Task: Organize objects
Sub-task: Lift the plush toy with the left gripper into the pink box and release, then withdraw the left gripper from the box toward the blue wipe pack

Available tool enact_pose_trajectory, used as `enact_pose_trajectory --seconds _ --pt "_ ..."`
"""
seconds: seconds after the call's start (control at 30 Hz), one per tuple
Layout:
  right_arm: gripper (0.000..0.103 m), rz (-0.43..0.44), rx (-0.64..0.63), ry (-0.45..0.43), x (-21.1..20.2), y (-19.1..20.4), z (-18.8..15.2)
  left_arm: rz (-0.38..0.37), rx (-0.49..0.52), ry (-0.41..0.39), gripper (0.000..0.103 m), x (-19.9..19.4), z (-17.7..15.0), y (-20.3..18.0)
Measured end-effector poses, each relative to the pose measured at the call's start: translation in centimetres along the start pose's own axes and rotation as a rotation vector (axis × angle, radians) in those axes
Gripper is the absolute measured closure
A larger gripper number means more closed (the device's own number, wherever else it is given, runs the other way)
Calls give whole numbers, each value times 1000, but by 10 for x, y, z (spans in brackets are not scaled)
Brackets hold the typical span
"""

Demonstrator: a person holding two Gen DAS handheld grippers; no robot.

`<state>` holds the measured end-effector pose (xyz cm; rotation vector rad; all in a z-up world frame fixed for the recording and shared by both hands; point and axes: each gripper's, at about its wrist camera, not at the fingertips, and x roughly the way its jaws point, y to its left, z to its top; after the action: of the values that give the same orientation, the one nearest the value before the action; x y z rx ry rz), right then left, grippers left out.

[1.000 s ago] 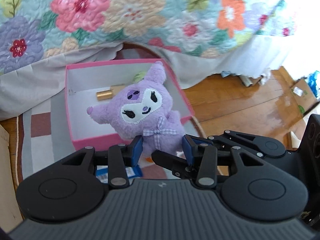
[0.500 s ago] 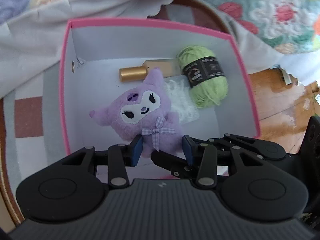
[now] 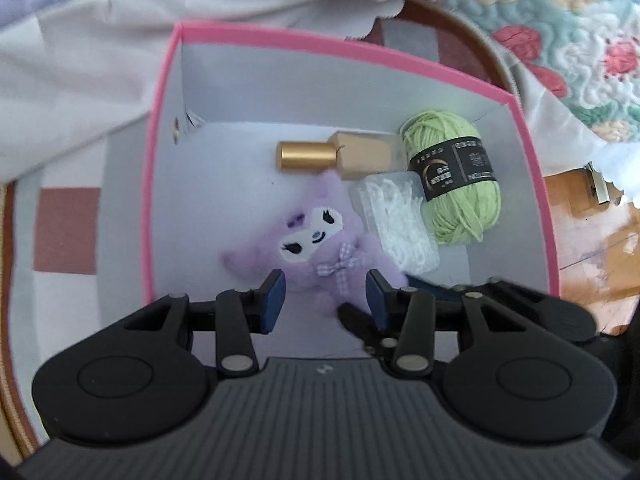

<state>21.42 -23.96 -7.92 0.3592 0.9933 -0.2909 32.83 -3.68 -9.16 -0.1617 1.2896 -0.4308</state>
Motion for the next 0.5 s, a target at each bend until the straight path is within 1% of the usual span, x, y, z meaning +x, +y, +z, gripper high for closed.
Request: enact_pose_trajectory --seconds 0.03,0.2,0.27,0.3,0.5 --pt "51 -4 -18 -10 -7 1 0 8 16 -14 58 -7 -1 -2" --pt "51 19 -72 -76 -62 0 -3 67 111 -72 53 -54 -13 -20" --pt "51 32 -92 -97 -86 1 -7 84 136 -87 48 -71 -18 -29" --pt "51 38 -98 -108 -97 3 -6 89 143 -90 48 -80 -21 -33" --pt "50 65 -99 -161 -164 10 -12 55 179 -127 43 -135 -44 -57"
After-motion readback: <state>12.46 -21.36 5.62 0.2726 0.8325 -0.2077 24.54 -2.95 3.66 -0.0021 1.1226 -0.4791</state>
